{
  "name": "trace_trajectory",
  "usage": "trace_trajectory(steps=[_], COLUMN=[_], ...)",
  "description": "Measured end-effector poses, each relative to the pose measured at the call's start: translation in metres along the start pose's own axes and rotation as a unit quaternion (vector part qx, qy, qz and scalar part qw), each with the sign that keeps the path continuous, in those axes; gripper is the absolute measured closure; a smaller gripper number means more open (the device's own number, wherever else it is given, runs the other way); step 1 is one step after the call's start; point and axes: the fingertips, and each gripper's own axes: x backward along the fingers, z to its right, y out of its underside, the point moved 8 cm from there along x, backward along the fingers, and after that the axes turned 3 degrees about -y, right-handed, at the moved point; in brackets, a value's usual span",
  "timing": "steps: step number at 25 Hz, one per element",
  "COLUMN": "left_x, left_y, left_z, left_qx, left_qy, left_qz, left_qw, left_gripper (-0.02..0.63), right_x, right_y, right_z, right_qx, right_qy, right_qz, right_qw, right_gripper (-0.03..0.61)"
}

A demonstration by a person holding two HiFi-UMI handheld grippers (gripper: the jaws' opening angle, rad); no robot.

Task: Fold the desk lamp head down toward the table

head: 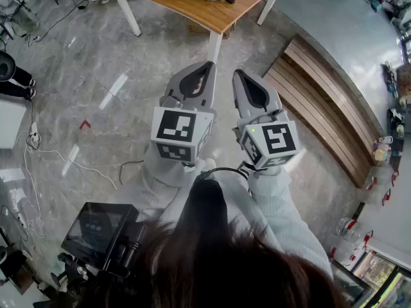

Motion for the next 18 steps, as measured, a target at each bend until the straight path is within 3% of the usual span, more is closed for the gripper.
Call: trace_trajectory(steps=[18], left_x=[-0.028], left_y=[0.01], left_z=[0.004], left_qx=[0.011], left_qy=[-0.014], left_qz=[-0.001], left_qw=[0.9998], left_gripper=[0.614], right_x=[-0.006], right_y=[0.019], right_z=[0.034], right_qx=[-0.004], right_qy=[0.0], right_qz=[-0.004], right_qw=[1.0], right_gripper=[0.578])
